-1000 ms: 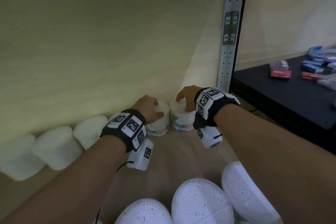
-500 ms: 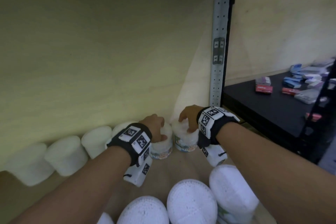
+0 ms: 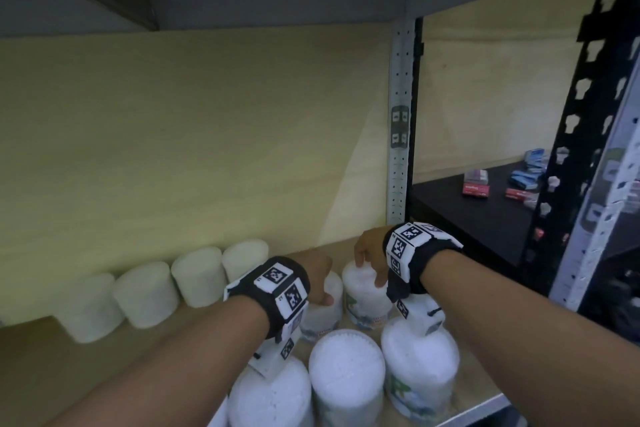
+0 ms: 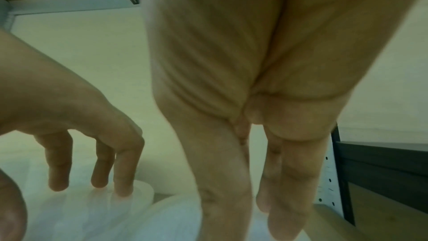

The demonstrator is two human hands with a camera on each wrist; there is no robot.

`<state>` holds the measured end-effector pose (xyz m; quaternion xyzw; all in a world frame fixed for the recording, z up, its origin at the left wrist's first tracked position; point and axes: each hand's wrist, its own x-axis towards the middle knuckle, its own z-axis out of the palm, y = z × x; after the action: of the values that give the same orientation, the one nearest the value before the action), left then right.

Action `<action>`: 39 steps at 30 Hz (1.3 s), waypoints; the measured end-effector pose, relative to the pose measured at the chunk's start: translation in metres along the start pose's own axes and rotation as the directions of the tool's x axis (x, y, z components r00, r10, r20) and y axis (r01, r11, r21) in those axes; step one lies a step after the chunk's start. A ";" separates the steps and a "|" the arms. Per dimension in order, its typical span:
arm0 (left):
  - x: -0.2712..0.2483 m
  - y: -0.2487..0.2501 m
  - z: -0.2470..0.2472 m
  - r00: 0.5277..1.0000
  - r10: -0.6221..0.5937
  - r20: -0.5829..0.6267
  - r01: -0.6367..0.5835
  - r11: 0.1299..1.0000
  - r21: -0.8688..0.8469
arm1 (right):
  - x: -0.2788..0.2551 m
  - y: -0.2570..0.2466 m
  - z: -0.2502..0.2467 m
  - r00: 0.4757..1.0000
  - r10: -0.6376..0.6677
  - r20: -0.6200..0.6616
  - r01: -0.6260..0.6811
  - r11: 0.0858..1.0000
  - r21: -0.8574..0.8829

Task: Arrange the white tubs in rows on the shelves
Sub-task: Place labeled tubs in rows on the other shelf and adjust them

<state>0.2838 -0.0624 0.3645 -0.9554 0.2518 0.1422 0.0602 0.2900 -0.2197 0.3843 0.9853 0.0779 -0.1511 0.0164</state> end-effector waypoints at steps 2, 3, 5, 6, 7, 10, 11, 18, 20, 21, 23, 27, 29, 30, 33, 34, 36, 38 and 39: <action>-0.007 0.006 0.001 1.000 0.006 -0.005 -0.006 1.000 0.024 | -0.005 0.001 0.003 1.000 0.007 0.015 -0.007 0.999 -0.035; -0.010 0.009 0.002 1.000 0.008 -0.008 -0.007 0.999 0.041 | -0.008 -0.001 0.003 0.999 0.008 0.054 -0.007 1.000 -0.015; -0.015 0.014 0.004 1.000 0.014 -0.020 -0.013 0.998 0.063 | -0.004 0.003 0.009 0.992 -0.019 0.127 0.025 0.999 -0.045; -0.017 0.016 0.006 1.000 0.015 -0.025 -0.013 0.998 0.068 | -0.005 0.004 0.011 0.991 -0.034 0.133 0.046 0.995 -0.085; -0.019 0.018 0.008 0.999 0.014 -0.031 -0.012 0.998 0.065 | -0.009 0.006 0.012 0.992 -0.038 0.122 0.048 0.995 -0.082; -0.024 0.022 0.012 0.999 0.010 -0.051 -0.007 0.998 0.057 | -0.024 0.003 0.012 0.992 -0.039 0.124 0.044 0.998 -0.035; -0.026 0.023 0.014 0.998 0.011 -0.061 -0.008 0.998 0.054 | -0.022 0.005 0.015 0.991 -0.041 0.128 0.043 0.999 -0.017; -0.032 0.021 0.022 0.996 -0.031 -0.083 0.026 0.998 -0.056 | -0.028 0.004 0.018 0.989 -0.018 0.146 0.019 1.000 -0.009; -0.033 0.017 0.018 0.996 -0.034 -0.083 0.025 0.993 -0.113 | -0.029 0.003 0.016 0.989 -0.022 0.146 0.023 1.000 -0.002; -0.033 0.013 0.016 0.995 -0.033 -0.090 0.020 0.991 -0.136 | -0.029 0.003 0.015 0.991 -0.034 0.130 0.033 0.999 0.013; -0.033 0.003 0.012 0.993 -0.039 -0.113 0.020 0.985 -0.170 | -0.027 -0.001 0.011 0.996 -0.059 0.069 0.055 0.996 0.064; -0.037 -0.031 0.004 0.983 -0.080 -0.168 0.034 0.964 -0.264 | -0.017 -0.016 0.002 0.992 -0.076 -0.096 0.095 0.974 0.204; -0.039 -0.056 0.006 0.974 -0.129 -0.185 0.073 0.956 -0.284 | -0.007 -0.026 -0.003 0.987 -0.088 -0.131 0.119 0.963 0.242; -0.041 -0.069 0.007 0.969 -0.165 -0.182 0.107 0.951 -0.292 | -0.002 -0.032 -0.006 0.985 -0.098 -0.141 0.131 0.960 0.248; -0.046 -0.111 0.011 0.953 -0.259 -0.160 0.192 0.920 -0.342 | 0.018 -0.053 -0.012 0.976 -0.138 -0.170 0.175 0.957 0.230; -0.048 -0.123 0.012 0.948 -0.281 -0.152 0.214 0.911 -0.353 | 0.026 -0.061 -0.013 0.974 -0.148 -0.173 0.186 0.956 0.225; -0.052 -0.146 0.014 0.935 -0.323 -0.149 0.254 0.899 -0.356 | 0.042 -0.079 -0.014 0.971 -0.166 -0.170 0.202 0.954 0.222; -0.055 -0.168 0.018 0.921 -0.361 -0.144 0.290 0.885 -0.364 | 0.057 -0.099 -0.015 0.970 -0.185 -0.158 0.213 0.959 0.185; -0.055 -0.178 0.020 0.916 -0.377 -0.140 0.305 0.878 -0.368 | 0.063 -0.109 -0.016 0.969 -0.195 -0.150 0.220 0.962 0.165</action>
<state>0.3215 0.1208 0.3697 -0.9902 0.0551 0.0701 -0.1073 0.3370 -0.1016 0.3798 0.9769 0.1679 -0.0925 -0.0940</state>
